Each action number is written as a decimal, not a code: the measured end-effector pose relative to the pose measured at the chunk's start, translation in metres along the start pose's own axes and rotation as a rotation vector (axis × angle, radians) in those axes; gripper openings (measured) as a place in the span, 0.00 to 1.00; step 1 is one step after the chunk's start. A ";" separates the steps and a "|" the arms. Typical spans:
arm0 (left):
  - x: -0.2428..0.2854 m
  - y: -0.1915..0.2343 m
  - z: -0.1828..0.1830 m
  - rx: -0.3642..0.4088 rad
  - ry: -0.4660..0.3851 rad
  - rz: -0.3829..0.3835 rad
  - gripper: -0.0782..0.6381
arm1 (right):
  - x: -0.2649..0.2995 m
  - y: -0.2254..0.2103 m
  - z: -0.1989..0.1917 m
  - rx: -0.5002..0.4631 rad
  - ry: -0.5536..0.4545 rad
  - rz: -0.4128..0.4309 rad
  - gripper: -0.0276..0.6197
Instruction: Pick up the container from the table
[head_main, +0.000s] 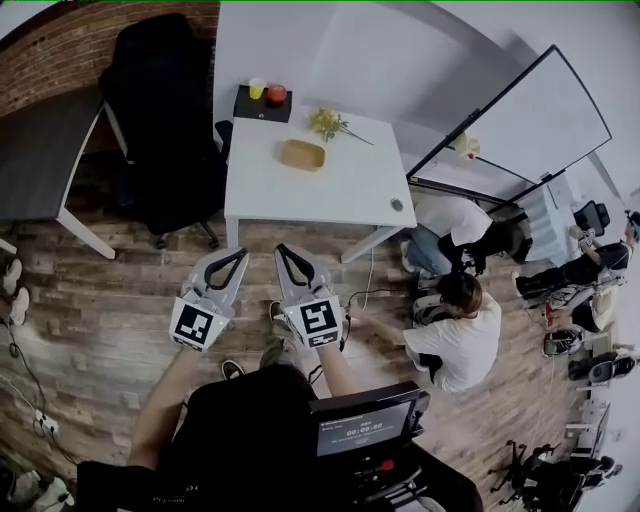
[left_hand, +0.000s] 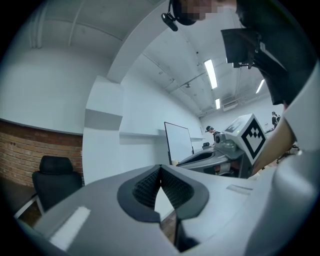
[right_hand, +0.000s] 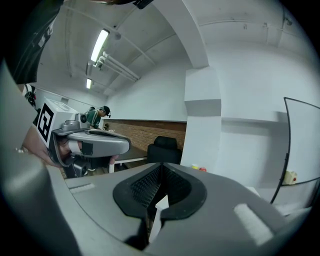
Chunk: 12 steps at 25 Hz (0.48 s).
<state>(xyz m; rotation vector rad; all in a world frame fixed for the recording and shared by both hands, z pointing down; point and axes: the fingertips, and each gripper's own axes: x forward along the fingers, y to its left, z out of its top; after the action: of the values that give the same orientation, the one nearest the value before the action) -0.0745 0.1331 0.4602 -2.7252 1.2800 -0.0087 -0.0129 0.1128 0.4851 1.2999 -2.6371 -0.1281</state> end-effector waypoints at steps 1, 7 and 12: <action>0.004 0.002 -0.002 -0.002 0.013 0.002 0.11 | 0.006 -0.004 -0.001 0.003 -0.003 0.007 0.07; 0.045 0.026 -0.021 0.023 0.019 0.034 0.11 | 0.058 -0.046 -0.022 0.029 0.007 0.040 0.11; 0.100 0.055 -0.038 0.015 0.067 0.077 0.11 | 0.107 -0.093 -0.036 0.018 0.032 0.122 0.11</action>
<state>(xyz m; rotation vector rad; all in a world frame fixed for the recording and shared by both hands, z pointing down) -0.0547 0.0173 0.4858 -2.6825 1.3966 -0.1023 0.0033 -0.0277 0.5196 1.1320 -2.6877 -0.0650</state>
